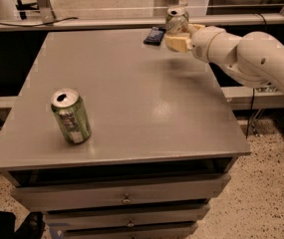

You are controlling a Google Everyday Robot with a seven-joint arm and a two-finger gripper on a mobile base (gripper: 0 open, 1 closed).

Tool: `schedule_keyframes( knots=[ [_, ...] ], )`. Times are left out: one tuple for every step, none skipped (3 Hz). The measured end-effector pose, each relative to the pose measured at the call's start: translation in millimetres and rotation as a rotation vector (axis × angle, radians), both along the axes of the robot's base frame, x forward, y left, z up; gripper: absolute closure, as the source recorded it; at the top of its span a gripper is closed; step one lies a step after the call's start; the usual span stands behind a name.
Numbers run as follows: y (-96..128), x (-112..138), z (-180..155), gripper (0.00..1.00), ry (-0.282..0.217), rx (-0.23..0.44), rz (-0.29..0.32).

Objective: Move 7up can near rxbar blueberry

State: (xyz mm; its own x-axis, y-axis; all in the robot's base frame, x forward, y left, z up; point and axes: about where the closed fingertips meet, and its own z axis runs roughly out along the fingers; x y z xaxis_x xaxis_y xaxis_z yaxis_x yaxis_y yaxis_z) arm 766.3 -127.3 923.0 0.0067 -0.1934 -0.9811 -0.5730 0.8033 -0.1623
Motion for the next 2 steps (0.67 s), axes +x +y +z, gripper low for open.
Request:
schedule_keyframes(
  knots=[
    [-23,47,2,1.00,-0.004,-0.004,-0.035],
    [-32,83,-5,1.00,0.025,-0.026,-0.037]
  ],
)
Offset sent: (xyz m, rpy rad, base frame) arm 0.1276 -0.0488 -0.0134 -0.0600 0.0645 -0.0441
